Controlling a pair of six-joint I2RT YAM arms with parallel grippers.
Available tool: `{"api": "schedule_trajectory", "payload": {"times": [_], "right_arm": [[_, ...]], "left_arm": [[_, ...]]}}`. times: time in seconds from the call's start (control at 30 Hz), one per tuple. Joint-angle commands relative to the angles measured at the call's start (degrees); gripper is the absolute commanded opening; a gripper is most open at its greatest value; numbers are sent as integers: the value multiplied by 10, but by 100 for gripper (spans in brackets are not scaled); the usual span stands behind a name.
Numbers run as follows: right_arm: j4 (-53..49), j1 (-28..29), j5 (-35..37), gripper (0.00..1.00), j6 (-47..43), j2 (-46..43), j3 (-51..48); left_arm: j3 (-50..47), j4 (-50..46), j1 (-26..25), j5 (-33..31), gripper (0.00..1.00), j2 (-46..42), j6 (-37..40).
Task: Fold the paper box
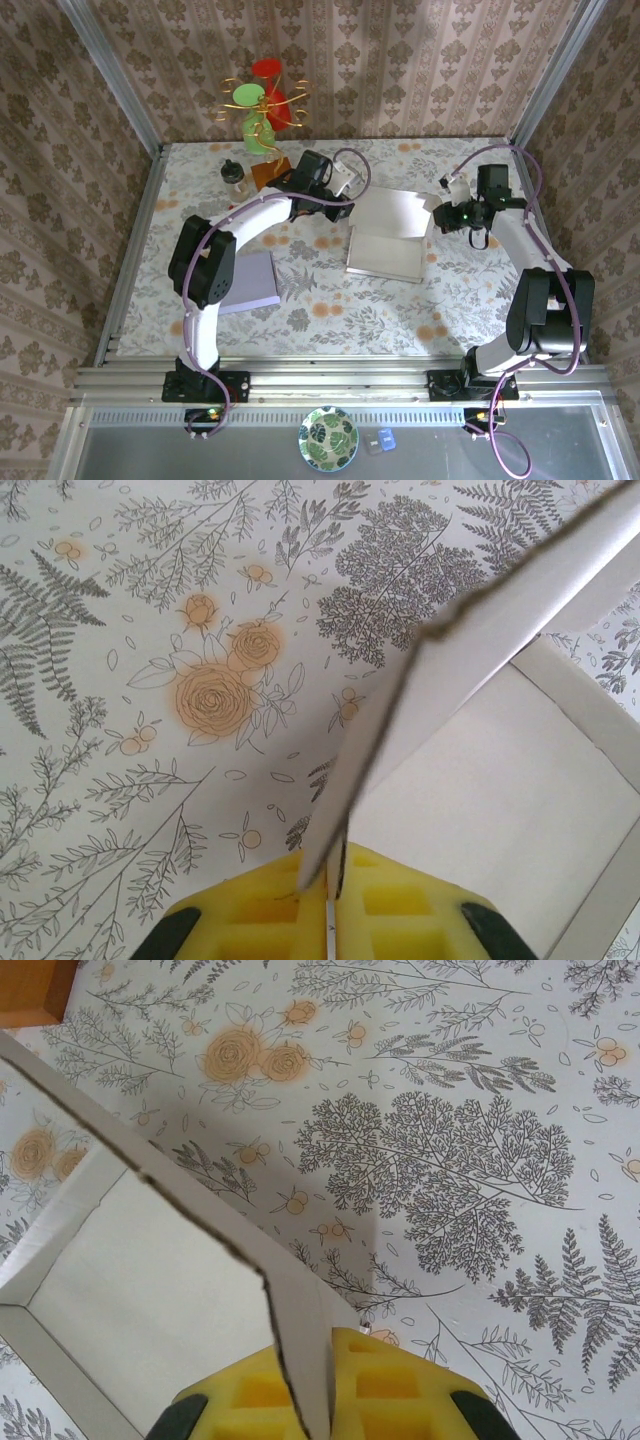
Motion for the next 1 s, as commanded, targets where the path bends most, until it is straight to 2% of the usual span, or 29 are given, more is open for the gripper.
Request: {"api": "schedule_trajectory", "payload": {"times": [0.0,0.17,0.3,0.5,0.63,0.73,0.97], "right_arm": [[-12,12,14,3,-10,7,23],[-12,20,31,0,-9,8,27],[-13,35,58,0,0,8,34],[14,74,120,0,71,11,36],[69,117,189,0,144,0,18],[123,143,227,0,197,-11,-4],[239,164,247,0,266,-25,-47]], "left_arm": [[24,-1,-4,12,8,10,-2],[30,2,-8,17,0,8,-7],[30,2,-17,5,0,2,-16],[18,3,-40,-89,0,-11,-58],[-20,50,-42,-134,0,-26,-125],[-43,87,-41,-139,0,-32,-161],[-60,138,-38,-146,0,-44,-165]]}}
